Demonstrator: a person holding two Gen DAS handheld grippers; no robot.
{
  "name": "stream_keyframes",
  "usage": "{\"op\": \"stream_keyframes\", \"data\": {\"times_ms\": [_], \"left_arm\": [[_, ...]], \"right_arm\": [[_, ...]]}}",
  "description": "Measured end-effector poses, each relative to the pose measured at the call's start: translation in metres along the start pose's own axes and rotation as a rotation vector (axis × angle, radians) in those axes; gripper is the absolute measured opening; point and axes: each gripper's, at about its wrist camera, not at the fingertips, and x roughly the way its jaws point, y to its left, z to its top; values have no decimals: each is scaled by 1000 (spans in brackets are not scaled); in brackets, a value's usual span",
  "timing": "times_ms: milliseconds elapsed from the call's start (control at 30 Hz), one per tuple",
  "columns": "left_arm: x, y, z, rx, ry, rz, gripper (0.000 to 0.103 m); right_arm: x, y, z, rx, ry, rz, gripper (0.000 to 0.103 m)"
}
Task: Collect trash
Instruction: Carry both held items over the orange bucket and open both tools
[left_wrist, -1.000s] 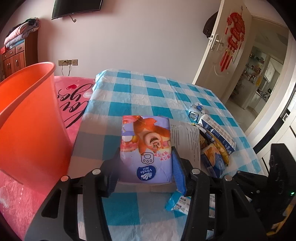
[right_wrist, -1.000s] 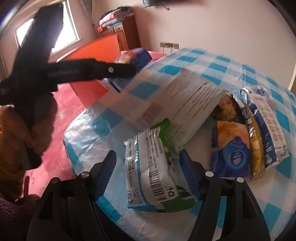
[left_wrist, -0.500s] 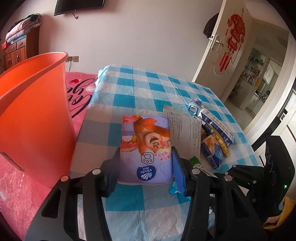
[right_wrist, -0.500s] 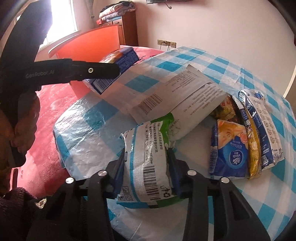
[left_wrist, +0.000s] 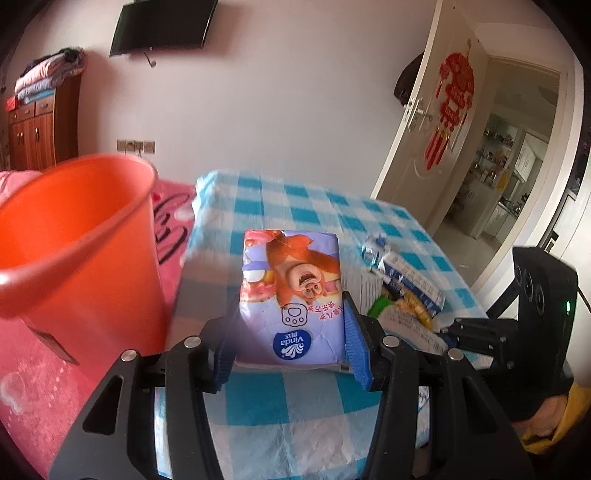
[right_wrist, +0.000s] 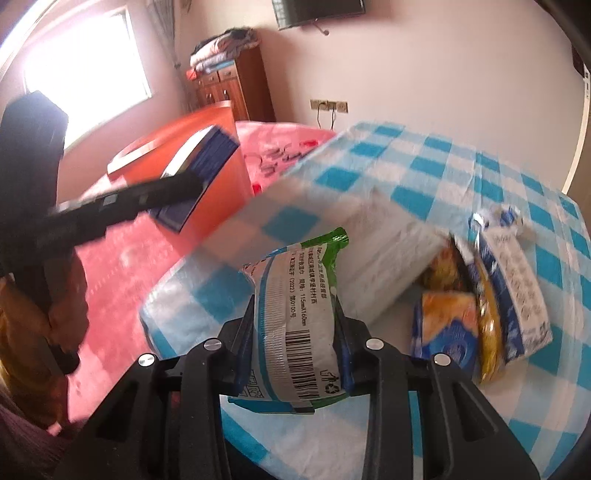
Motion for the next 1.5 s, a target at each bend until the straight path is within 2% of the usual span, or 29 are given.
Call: {"op": "stream_keyframes", "data": {"times_ms": [267, 433, 533, 600, 800, 967, 1067, 1100, 1133, 1167, 1200, 1267, 1500], "left_arm": [[-36, 15, 33, 10, -123, 76, 52], [-60, 40, 57, -10, -207, 184, 52], [-70, 60, 67, -33, -232, 260, 52], [-71, 73, 71, -48, -236, 314, 52], [-61, 103, 76, -102, -218, 394, 52], [-46, 125, 72, -151, -185, 425, 52], [-38, 135, 66, -181, -161, 450, 53], [-36, 138, 64, -189, -154, 466, 59], [-36, 140, 63, -196, -154, 478, 75], [-36, 143, 60, -212, -158, 501, 83], [-37, 144, 59, -222, -160, 511, 89], [-37, 145, 57, -237, -154, 518, 91], [-42, 142, 59, -247, -161, 537, 96]], "right_arm": [[-10, 14, 80, 24, -101, 98, 37], [-5, 41, 134, -26, -164, 163, 37], [4, 62, 167, -63, -190, 201, 37], [12, 73, 185, -79, -199, 217, 37], [45, 101, 219, -94, -194, 271, 37], [71, 115, 228, -87, -171, 297, 37], [87, 124, 230, -80, -160, 268, 40], [91, 125, 230, -74, -156, 263, 50], [96, 124, 229, -60, -157, 267, 58], [96, 122, 229, -48, -160, 271, 71], [95, 118, 228, -29, -172, 271, 78], [88, 111, 225, -7, -205, 250, 90], [59, 70, 209, 48, -294, 126, 95]]}}
